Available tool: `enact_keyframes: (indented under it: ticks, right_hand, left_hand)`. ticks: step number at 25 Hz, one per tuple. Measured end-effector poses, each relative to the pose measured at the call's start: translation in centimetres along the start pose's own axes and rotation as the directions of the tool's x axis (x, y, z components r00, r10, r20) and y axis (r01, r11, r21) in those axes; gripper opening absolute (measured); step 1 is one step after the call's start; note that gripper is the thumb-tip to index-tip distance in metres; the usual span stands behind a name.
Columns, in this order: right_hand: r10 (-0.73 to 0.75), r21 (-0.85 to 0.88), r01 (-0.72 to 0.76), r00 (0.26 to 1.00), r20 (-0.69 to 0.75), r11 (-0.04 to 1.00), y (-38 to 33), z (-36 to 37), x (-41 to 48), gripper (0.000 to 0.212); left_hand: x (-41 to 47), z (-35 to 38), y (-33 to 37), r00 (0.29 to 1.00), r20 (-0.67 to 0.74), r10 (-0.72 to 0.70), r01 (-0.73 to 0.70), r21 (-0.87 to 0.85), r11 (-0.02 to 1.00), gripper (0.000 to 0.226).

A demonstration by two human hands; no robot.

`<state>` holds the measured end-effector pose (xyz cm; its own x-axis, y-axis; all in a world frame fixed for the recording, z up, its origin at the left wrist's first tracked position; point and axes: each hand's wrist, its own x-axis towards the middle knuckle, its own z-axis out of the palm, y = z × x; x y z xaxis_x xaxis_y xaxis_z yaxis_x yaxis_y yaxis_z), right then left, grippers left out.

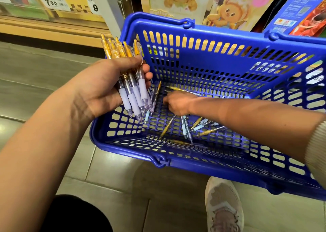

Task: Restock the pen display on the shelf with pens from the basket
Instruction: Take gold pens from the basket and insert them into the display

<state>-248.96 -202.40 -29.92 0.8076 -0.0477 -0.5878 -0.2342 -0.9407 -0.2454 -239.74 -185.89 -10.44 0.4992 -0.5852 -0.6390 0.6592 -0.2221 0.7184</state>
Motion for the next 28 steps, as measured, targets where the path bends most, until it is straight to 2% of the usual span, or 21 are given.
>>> enact_keyframes:
  ticks: [2,5,8,10,12,17,20,21,25,26,28]
  right_hand:
    - [0.088,0.133,-0.079,0.994,-0.061,0.988,-1.2,-0.6,0.6,0.016]
    - [0.168,0.265,-0.149,0.985,-0.048,0.953,-2.8,-1.2,2.2,0.020]
    - [0.301,0.540,-0.287,0.951,0.065,0.791,-3.9,-1.3,3.9,0.018]
    - [0.358,0.658,-0.339,0.927,0.111,0.672,-3.9,-1.2,4.4,0.020]
    - [0.331,0.728,-0.338,0.930,0.160,0.596,-3.6,-1.2,4.5,0.023]
    - [0.191,0.800,-0.303,0.953,0.237,0.519,-2.6,-2.0,2.8,0.034]
    - [-0.056,0.925,-0.260,0.957,0.286,0.276,-1.3,-3.4,-0.5,0.030]
    - [-0.091,0.946,-0.248,0.958,0.271,0.207,-0.7,-3.9,-1.9,0.030]
    - [0.026,0.980,-0.198,0.980,0.199,-0.030,1.6,-5.6,-8.2,0.015]
    - [0.079,0.985,-0.165,0.983,0.168,-0.046,2.2,-6.2,-10.0,0.015]
    - [0.199,0.994,-0.106,0.975,0.103,0.006,3.2,-7.3,-13.4,0.011]
  left_hand:
    - [0.0,0.2,-0.1,1.000,-0.018,-0.001,0.000,-0.012,1.000,0.006]
    - [0.1,0.6,-0.3,1.000,-0.024,-0.006,0.006,-0.036,0.999,0.006]
    - [0.5,0.9,-0.7,1.000,-0.024,-0.018,0.017,-0.059,0.998,0.008]
    - [0.7,0.7,-0.9,1.000,-0.015,-0.027,0.026,-0.052,0.998,0.007]
    - [1.0,0.3,-1.1,0.999,0.006,-0.033,0.033,-0.038,0.999,0.006]
    - [2.0,0.3,-1.6,0.995,0.018,-0.098,0.099,-0.033,0.995,0.005]
    - [3.0,1.6,-2.3,0.977,-0.001,-0.212,0.212,0.007,0.977,0.018]
    - [3.3,2.1,-2.6,0.970,-0.001,-0.245,0.245,0.009,0.970,0.024]
    - [3.6,5.0,-3.3,0.955,-0.010,-0.298,0.297,0.125,0.947,0.015]
    - [3.4,5.9,-3.5,0.960,-0.023,-0.278,0.278,0.159,0.947,0.013]
    - [2.6,8.1,-4.0,0.970,-0.058,-0.235,0.241,0.181,0.953,0.015]
